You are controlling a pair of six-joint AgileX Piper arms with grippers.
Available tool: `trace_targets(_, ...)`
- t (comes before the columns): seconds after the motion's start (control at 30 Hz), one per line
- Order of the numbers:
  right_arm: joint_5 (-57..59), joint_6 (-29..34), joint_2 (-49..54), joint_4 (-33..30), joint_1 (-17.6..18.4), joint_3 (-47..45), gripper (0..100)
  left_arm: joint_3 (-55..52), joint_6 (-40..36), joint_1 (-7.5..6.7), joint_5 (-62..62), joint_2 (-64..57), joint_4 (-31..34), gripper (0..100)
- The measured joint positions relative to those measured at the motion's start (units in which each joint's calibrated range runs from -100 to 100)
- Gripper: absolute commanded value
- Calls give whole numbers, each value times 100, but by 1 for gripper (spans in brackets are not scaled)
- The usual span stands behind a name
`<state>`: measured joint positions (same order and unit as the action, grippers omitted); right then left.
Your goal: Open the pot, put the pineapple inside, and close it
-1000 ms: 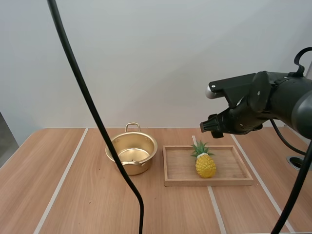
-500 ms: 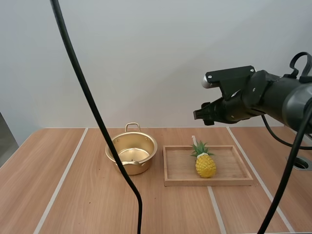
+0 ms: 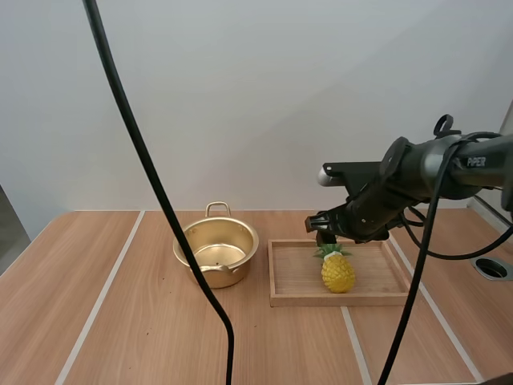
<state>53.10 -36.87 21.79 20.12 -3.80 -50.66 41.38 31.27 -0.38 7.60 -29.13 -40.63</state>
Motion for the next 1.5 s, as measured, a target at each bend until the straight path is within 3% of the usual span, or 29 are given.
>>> trace_targets(0.97, -309, -296, -1588, 3, 0, 10, 100, 0, 12, 0, 12, 0, 0, 0)
trace_targets(1.0, -309, -318, -1588, 3, 0, 10, 70, 0, 12, 0, 12, 0, 0, 0)
trace_targets(1.07, -309, -375, -1647, 3, 0, 10, 0, 0, 33, 0, 12, 0, 0, 0)
trace_targets(1.5, 225, -359, -1634, -121, 0, 456, 0, 0, 76, 0, 12, 0, 0, 0)
